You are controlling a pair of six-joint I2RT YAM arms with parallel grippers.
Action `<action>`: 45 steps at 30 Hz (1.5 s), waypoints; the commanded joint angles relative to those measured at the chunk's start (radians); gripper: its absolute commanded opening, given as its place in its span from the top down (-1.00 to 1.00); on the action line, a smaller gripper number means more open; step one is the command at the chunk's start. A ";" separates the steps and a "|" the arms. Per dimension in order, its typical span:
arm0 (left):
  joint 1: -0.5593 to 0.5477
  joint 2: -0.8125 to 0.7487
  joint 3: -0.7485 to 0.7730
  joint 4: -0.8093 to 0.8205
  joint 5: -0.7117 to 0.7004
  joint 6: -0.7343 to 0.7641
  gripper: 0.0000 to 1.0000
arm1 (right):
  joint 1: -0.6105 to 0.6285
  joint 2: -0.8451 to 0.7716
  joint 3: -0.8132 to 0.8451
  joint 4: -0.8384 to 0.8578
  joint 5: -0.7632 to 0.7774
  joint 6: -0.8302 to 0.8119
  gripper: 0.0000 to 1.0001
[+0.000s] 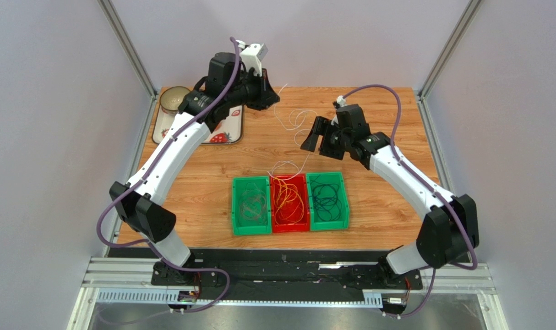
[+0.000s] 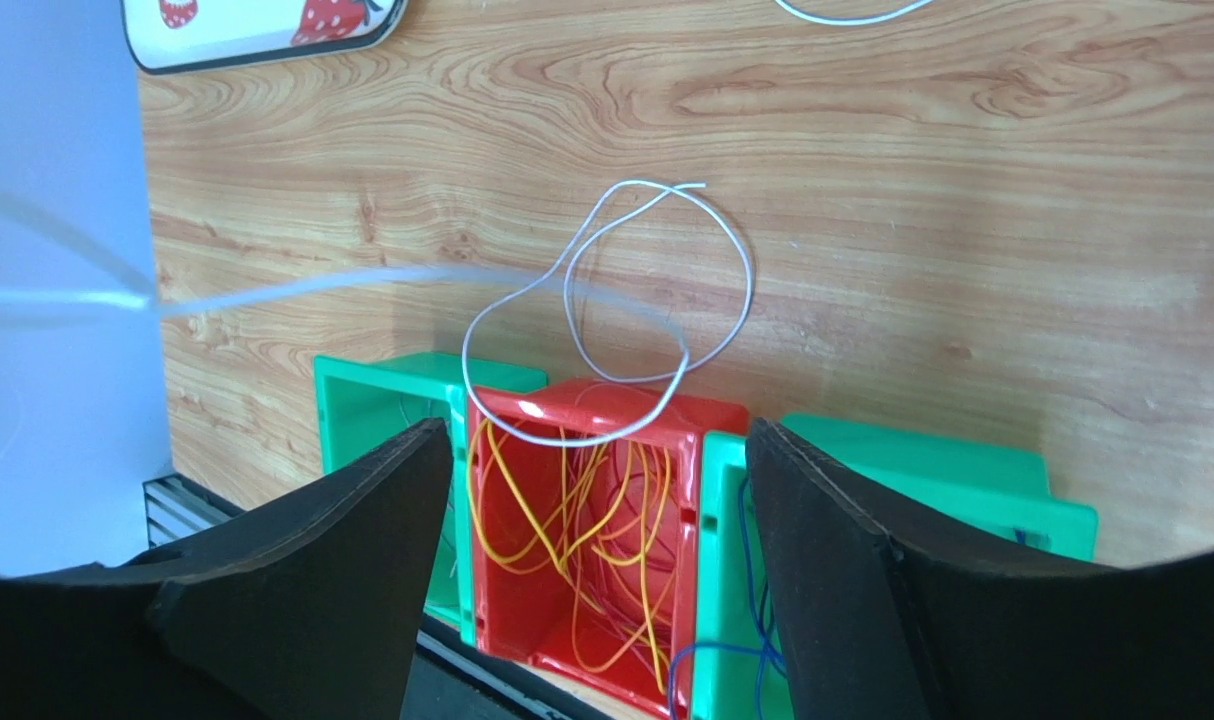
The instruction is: Untangle the cables
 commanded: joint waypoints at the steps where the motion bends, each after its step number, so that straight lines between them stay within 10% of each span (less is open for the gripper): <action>1: 0.016 -0.012 0.089 0.012 -0.011 0.024 1.00 | 0.001 0.089 0.077 0.062 -0.042 -0.024 -0.50; 30: 0.119 0.052 0.189 0.061 0.141 -0.110 1.00 | 0.051 0.364 0.094 0.289 -0.088 0.013 -0.15; 45: 0.168 0.190 0.533 0.151 0.261 -0.212 1.00 | 0.057 0.345 0.104 0.310 -0.115 -0.073 -0.19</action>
